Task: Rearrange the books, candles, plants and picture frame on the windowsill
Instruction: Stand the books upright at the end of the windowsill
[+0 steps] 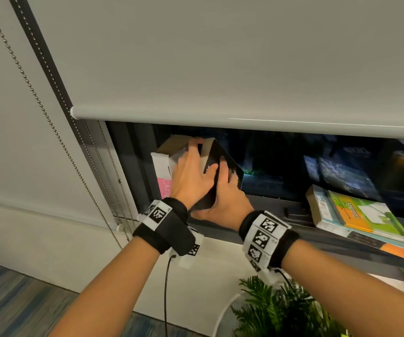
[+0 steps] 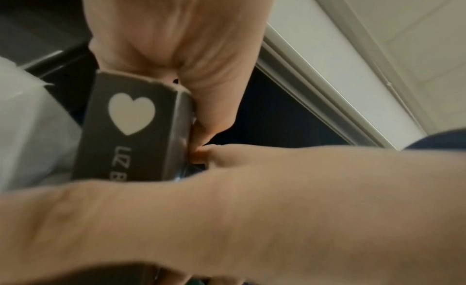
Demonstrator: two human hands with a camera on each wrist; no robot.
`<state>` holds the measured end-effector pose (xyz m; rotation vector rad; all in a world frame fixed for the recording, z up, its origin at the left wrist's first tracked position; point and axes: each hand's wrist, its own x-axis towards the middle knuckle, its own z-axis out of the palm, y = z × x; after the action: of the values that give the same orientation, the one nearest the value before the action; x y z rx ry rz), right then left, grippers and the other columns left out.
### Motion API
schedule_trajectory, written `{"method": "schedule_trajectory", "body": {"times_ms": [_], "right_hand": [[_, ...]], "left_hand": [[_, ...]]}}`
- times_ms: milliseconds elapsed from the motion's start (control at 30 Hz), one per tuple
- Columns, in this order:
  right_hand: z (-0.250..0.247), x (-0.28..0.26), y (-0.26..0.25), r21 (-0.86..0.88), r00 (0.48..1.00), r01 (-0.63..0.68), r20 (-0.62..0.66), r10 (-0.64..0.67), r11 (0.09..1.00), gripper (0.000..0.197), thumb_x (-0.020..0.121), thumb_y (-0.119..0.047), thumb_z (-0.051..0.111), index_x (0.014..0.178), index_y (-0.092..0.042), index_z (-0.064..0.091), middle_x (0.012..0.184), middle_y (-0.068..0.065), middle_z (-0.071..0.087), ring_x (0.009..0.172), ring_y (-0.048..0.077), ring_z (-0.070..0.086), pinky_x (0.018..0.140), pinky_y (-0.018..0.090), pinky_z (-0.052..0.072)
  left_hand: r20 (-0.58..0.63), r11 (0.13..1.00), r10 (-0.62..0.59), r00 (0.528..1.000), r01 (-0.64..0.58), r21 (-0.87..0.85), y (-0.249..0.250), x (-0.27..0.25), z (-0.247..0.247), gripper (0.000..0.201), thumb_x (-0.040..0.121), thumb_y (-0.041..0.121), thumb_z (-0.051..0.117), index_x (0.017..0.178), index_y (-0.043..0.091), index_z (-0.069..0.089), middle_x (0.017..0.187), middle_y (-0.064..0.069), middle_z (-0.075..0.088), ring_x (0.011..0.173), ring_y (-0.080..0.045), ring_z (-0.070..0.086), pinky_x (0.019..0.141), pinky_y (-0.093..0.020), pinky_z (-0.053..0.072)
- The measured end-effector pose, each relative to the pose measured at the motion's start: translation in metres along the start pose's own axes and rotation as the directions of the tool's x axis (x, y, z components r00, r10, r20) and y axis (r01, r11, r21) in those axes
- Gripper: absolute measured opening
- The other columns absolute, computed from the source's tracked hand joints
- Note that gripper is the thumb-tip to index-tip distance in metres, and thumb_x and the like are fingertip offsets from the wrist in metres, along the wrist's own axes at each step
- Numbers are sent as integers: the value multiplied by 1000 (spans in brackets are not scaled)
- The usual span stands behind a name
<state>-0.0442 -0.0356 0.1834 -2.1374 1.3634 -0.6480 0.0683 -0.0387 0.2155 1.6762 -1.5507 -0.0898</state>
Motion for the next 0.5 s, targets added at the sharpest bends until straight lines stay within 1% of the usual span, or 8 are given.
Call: {"method": "schedule_trajectory", "body": {"times_ms": [100,200,267,333,367,400,433,500], "right_hand": [[13,2,-5,-62,982,-16,-187,4,998,127,61,-55,78,149,-23,-8,151,12,23,124,34,50,93,49,50],[20,4,-6,60,960,6,-278,11,998,115,68,-51,73,150,-18,-1,145,11,37,114,30,57,89,44,52],[22,11,-2,230,952,-41,-285,108,972,87,75,-40,69,144,-15,22,125,9,59,103,27,63,84,36,53],[20,20,7,324,938,-139,-259,229,936,47,80,-30,66,120,-14,50,102,5,68,95,25,66,80,27,50],[18,24,13,346,932,-172,-247,266,922,33,81,-28,64,109,-12,57,95,5,68,94,24,66,79,25,48],[15,26,18,359,930,-185,-236,281,915,26,83,-28,64,101,-11,60,91,4,68,92,23,66,78,24,47],[12,29,22,364,935,-184,-223,277,913,22,83,-28,63,97,-10,61,88,2,66,90,21,65,77,24,46],[10,32,25,360,950,-175,-181,253,916,17,85,-26,63,94,-12,59,85,0,64,86,19,63,76,25,46]], "left_hand": [[-45,993,109,993,-107,43,5,3,1,51,86,30,64,128,20,38,109,-6,62,102,-25,60,87,-40,51],[31,988,135,990,-137,75,5,9,-2,45,87,39,59,125,17,49,104,-7,64,97,-26,60,84,-41,51],[112,991,133,985,-130,-31,2,14,-7,41,87,43,54,119,18,59,106,-5,67,95,-21,63,85,-40,54],[90,980,131,987,-115,-161,-6,17,-17,32,90,32,56,117,17,66,110,-2,70,99,-15,66,92,-33,53],[55,981,133,990,-124,-150,-12,18,-22,30,92,25,57,118,14,67,113,-2,69,103,-14,64,95,-25,49],[17,987,136,991,-134,-88,-22,19,-27,29,92,21,58,118,11,66,116,-5,68,107,-15,62,96,-22,45],[-13,992,121,993,-121,22,-34,19,-31,31,91,21,60,119,9,64,118,-9,65,112,-19,57,97,-23,41],[-77,971,26,997,-7,237,-59,16,-32,42,87,27,65,123,8,57,124,-16,54,119,-29,44,101,-37,38]]}}
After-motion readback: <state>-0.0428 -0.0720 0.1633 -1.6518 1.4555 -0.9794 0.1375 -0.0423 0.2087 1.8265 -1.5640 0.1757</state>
